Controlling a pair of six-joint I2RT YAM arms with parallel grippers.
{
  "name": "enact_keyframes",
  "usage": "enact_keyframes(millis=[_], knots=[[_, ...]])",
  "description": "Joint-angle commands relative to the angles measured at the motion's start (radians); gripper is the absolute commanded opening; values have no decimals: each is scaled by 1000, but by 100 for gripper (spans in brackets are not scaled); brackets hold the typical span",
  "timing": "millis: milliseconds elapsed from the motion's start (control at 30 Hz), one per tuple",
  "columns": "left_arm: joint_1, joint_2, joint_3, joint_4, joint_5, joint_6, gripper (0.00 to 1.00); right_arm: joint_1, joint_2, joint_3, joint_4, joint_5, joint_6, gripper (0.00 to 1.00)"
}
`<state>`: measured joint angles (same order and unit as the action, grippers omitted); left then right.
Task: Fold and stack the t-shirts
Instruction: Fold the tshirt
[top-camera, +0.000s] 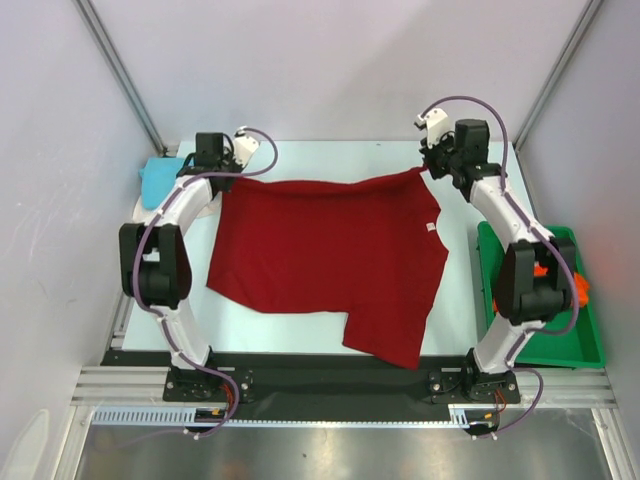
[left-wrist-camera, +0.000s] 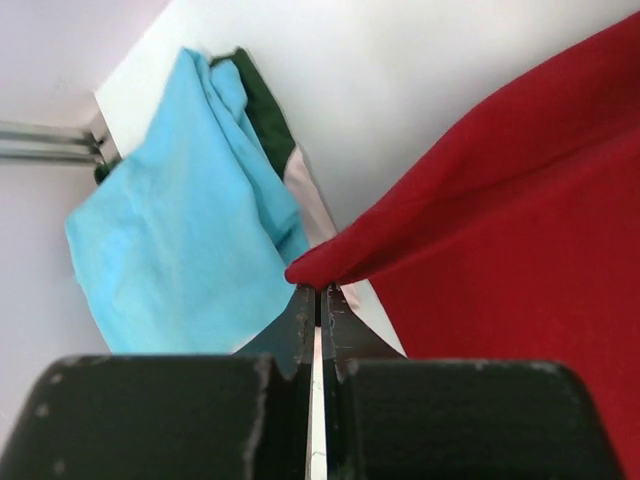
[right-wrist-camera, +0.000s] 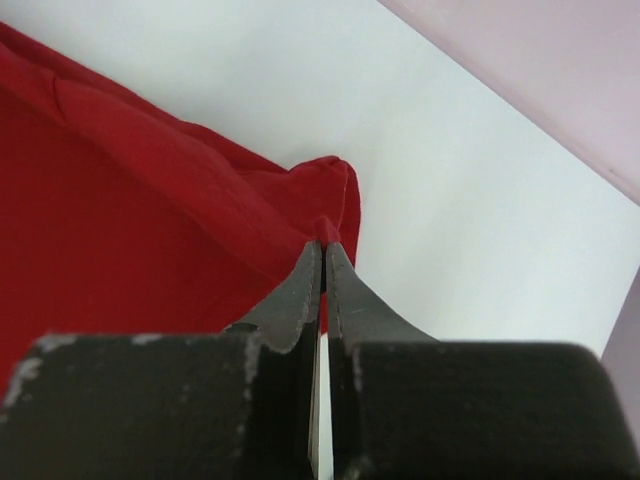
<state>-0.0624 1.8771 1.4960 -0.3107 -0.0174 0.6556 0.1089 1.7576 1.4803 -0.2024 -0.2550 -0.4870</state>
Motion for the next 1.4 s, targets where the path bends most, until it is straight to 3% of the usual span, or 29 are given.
enact_keyframes(millis=[0,400,767,833,900,933,967,1033,1367], knots=[[12,-99,-55,29,27,12,0,11,-122,-85,-3,2,8,0],[30,-124,-220,21,-56,4,1,38,-331,-377,-45,-7,24,0],[59,-127,-376,13,-58,-16,0,51,-395,-526,-117,-53,-2,0],[59,-112,-367,-13,-44,-28,0,54,-408,-552,-147,-64,-2,15],[59,-107,-344,-48,-23,-54,7,54,-432,-551,-160,-67,4,41],[59,-110,-336,-60,-12,-62,11,54,-438,-542,-163,-66,10,44],[59,-116,-330,-71,-7,-71,23,55,-441,-531,-164,-72,13,45],[59,-142,-306,-83,40,-96,34,54,-423,-481,-154,-95,14,48],[27,-92,-151,-214,105,-160,37,61,-118,-215,-176,-243,-19,48]])
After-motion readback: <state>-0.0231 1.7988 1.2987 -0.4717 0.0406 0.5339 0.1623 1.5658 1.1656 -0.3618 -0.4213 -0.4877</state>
